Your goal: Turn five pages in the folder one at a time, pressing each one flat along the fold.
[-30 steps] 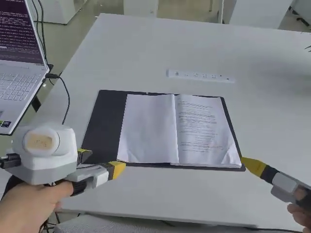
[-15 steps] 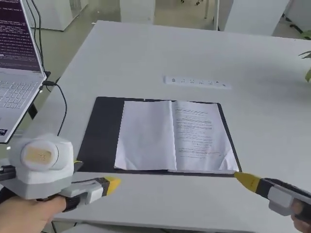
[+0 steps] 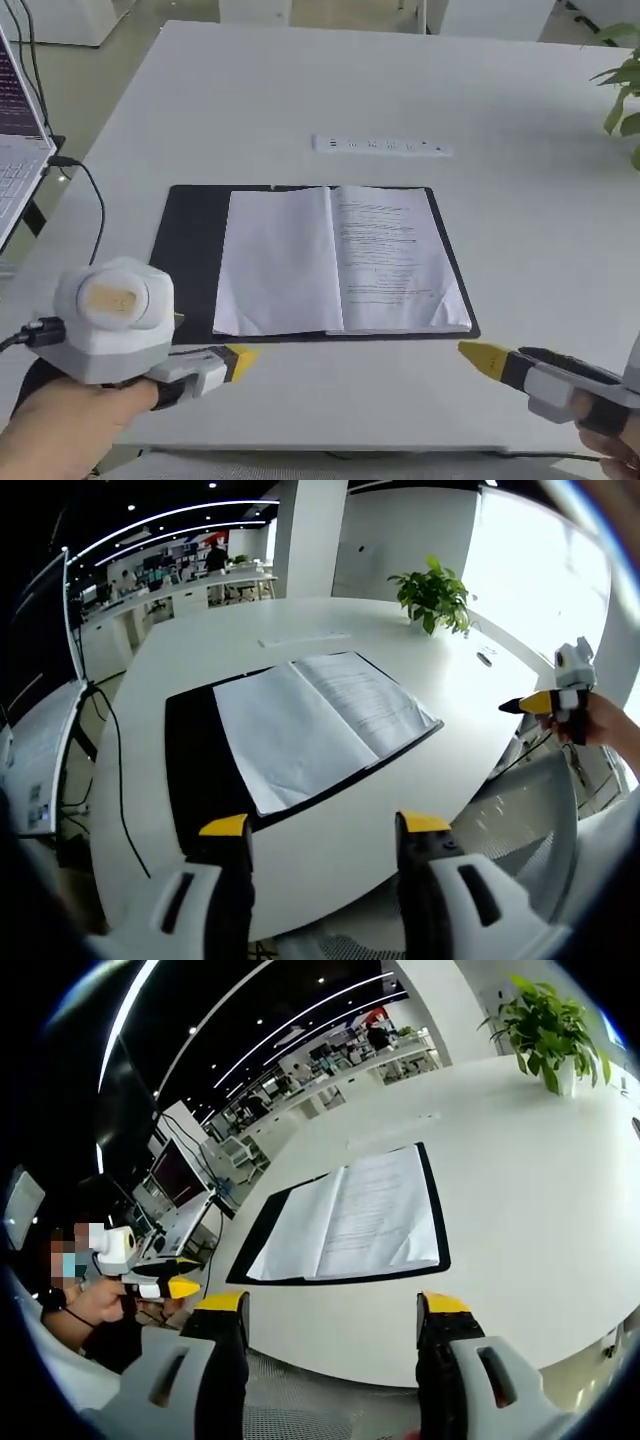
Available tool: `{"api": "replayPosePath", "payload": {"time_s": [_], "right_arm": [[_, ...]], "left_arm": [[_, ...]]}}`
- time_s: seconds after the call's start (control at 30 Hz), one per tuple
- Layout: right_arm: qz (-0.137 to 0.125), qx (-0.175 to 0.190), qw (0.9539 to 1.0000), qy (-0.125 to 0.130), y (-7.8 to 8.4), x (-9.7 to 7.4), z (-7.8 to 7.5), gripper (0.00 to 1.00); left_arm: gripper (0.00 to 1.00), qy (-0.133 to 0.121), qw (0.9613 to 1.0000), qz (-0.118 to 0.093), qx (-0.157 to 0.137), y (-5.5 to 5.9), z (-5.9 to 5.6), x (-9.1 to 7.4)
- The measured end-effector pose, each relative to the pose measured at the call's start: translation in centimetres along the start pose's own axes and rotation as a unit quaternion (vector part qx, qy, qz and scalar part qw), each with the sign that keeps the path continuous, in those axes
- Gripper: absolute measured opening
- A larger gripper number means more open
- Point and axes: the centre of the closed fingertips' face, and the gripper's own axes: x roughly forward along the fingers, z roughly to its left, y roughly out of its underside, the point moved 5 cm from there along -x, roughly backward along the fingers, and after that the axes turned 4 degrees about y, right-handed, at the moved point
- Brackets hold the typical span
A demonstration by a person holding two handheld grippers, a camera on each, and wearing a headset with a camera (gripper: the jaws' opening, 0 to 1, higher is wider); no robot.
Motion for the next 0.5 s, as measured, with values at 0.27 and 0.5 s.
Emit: {"api": "replayPosePath", "payload": {"time_s": [0.27, 0.5], "right_arm": [[0.001, 0.002, 1.0000, -0.001, 0.2, 0.2, -0.5, 0.66], [-0.005, 0.013, 0.9999, -0.006, 0.4, 0.4, -0.9, 0.64]], "left_arm": [[0.56, 0.028, 0.9993, 0.004, 0.024, -1.7, -2.6, 4.1], [0.54, 0.045, 0.9984, -0.008, 0.032, -3.3, -4.7, 8.3]]}}
